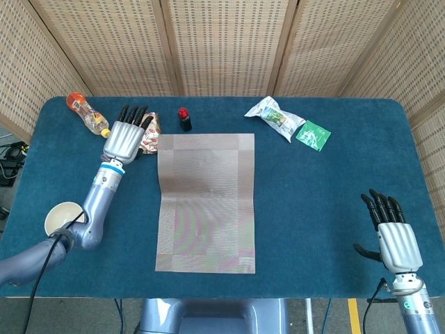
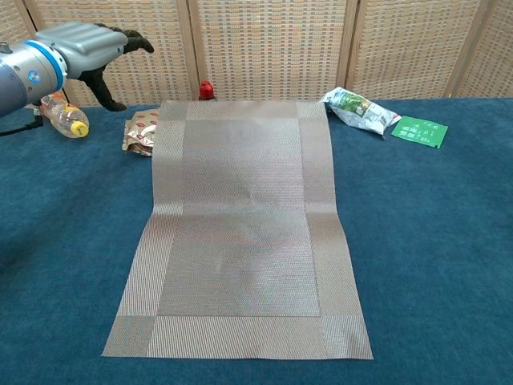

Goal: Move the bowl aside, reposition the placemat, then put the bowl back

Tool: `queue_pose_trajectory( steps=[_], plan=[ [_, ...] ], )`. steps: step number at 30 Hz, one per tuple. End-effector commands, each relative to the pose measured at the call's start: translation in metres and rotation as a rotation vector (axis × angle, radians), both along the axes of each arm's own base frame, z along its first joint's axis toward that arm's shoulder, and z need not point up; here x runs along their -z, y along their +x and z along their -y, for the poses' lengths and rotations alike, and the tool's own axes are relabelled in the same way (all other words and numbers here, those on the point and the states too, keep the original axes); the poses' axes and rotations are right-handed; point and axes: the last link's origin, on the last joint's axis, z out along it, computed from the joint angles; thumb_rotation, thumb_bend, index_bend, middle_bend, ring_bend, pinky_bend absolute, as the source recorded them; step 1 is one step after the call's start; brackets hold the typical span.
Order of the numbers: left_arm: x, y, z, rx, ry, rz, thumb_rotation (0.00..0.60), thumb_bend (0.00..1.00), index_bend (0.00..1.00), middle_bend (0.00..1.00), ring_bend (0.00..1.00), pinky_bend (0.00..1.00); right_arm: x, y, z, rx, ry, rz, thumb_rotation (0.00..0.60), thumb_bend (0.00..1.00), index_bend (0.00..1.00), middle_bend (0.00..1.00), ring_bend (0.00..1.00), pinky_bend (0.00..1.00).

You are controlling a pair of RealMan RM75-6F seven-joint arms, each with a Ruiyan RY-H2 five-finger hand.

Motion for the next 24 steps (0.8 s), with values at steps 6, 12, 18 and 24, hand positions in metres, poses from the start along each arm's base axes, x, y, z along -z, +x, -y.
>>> queue_pose_trajectory(
  steps=[6, 12, 18, 24],
  plan=[
    [-0.006, -0.020, 0.017, -0.013, 0.008, 0.077, 0.600, 0.18, 0.00, 0.00, 0.00, 0.00, 0.006, -0.001, 0.000, 0.003, 0.022, -0.009, 0.600, 0.09, 0.00, 0.00, 0.00, 0.00],
    [-0.024, -0.039, 0.057, 0.041, 0.024, 0.112, 0.600, 0.18, 0.00, 0.00, 0.00, 0.00, 0.013, 0.002, -0.002, -0.031, 0.066, -0.018, 0.600, 0.09, 0.00, 0.00, 0.00, 0.00],
    [-0.051, -0.065, 0.119, 0.039, 0.053, 0.153, 0.600, 0.18, 0.00, 0.00, 0.00, 0.00, 0.022, 0.008, -0.009, -0.078, 0.097, -0.036, 0.600, 0.09, 0.00, 0.00, 0.00, 0.00],
    [-0.075, -0.103, 0.179, -0.017, 0.071, 0.131, 0.600, 0.18, 0.00, 0.00, 0.00, 0.00, 0.030, 0.012, -0.013, -0.107, 0.122, -0.053, 0.600, 0.08, 0.00, 0.00, 0.00, 0.00]
  ],
)
